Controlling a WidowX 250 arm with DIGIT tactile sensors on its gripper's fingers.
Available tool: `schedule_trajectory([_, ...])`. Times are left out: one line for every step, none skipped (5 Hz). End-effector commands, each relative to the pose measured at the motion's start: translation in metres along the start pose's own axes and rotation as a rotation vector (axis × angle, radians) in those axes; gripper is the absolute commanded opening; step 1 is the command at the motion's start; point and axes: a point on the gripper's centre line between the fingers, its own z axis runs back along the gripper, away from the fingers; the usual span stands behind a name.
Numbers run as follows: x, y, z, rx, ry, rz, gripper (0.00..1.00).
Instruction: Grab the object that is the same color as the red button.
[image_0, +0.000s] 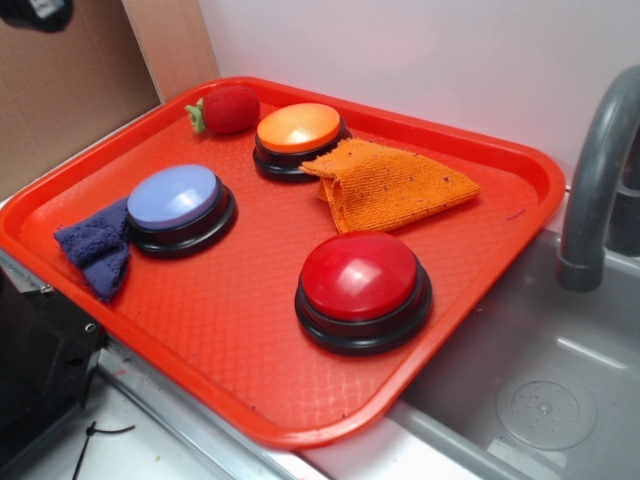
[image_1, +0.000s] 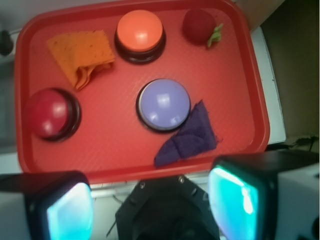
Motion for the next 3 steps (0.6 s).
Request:
schedule_trajectory([0.043, 0.036, -0.034, 0.040, -0.106, 0.049, 1.00])
schedule_trajectory([0.068, 0.055, -0.055, 0.053, -0.152, 0.001, 1.00])
schedule_trajectory([0.094, 0.075, -0.077, 0.068, -0.238, -0.075, 1.00])
